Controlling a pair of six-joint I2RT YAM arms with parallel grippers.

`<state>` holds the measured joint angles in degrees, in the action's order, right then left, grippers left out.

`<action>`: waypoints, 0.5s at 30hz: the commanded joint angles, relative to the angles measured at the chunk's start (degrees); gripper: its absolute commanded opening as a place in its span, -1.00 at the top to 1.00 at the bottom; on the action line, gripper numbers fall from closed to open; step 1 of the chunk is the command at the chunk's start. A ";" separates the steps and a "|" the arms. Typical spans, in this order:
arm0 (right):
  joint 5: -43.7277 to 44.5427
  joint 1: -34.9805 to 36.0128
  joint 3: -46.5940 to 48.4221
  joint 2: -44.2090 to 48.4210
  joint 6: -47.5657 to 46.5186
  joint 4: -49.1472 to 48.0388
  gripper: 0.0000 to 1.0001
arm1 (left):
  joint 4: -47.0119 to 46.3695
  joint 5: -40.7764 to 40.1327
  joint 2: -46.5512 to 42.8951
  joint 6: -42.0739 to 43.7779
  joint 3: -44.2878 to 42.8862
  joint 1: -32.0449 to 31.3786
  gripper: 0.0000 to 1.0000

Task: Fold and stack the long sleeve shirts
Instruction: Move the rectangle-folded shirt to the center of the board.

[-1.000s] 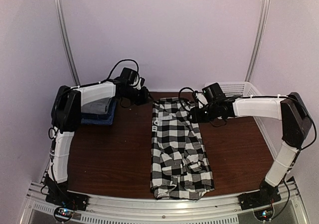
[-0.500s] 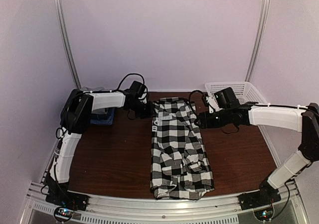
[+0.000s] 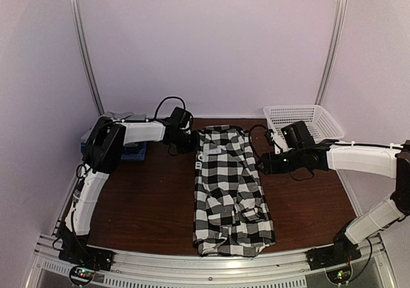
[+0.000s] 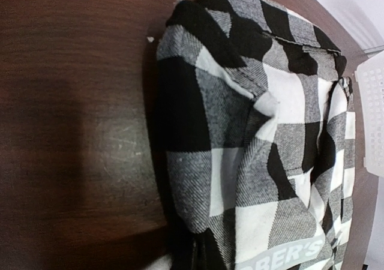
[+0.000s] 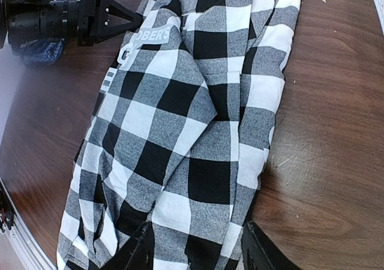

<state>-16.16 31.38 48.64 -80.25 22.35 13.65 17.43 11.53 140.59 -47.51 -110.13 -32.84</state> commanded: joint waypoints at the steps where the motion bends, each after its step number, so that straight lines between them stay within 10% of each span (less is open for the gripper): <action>1: 0.15 0.35 -1.03 1.83 0.37 -1.09 -0.03 | -3.48 -0.84 -0.62 -0.22 0.91 -0.16 1.00; 15: -0.15 2.19 -4.43 1.47 2.76 -4.46 -0.04 | 1.03 0.97 -1.32 6.31 -1.83 7.39 1.00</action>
<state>-16.25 32.99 44.71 -79.81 24.05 11.53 17.02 11.99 139.31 -44.36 -107.42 -29.65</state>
